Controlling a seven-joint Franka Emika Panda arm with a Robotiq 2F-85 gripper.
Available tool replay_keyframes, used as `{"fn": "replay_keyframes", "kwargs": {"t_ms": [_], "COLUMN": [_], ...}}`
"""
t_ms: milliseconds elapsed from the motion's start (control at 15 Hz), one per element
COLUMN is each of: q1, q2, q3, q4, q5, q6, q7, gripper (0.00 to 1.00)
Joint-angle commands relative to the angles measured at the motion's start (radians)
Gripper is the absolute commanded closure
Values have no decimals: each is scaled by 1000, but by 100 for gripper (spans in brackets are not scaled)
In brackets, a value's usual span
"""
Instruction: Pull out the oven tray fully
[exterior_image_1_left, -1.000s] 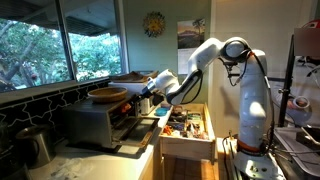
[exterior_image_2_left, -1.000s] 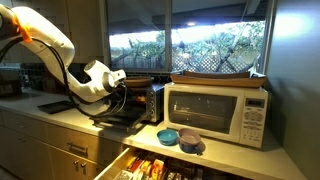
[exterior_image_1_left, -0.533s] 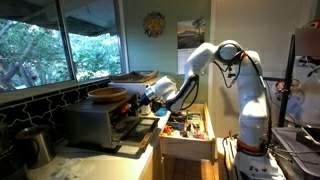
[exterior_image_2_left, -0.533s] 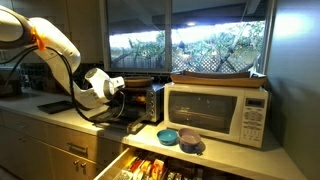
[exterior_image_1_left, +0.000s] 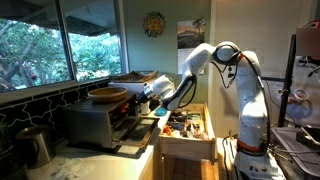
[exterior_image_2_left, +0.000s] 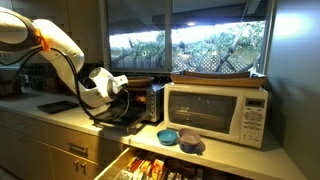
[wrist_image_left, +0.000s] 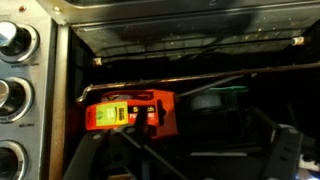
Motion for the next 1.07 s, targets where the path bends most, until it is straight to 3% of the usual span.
{"fn": "replay_keyframes", "kwargs": {"t_ms": [0, 267, 333, 467, 533, 667, 733, 1000], "q1": [66, 120, 92, 110, 192, 218, 167, 180], "q2": [74, 136, 145, 162, 167, 184, 192, 228], "q3": [-56, -77, -21, -28, -122, -138, -61, -31], "q4": [59, 102, 94, 113, 127, 137, 133, 144], "q5": [50, 47, 178, 265, 232, 264, 331, 401], "q6": [35, 35, 36, 49, 67, 89, 86, 92], "q7": [-74, -98, -245, -364, -334, -377, -454, -530], "gripper": [0, 0, 0, 0, 0, 0, 0, 0]}}
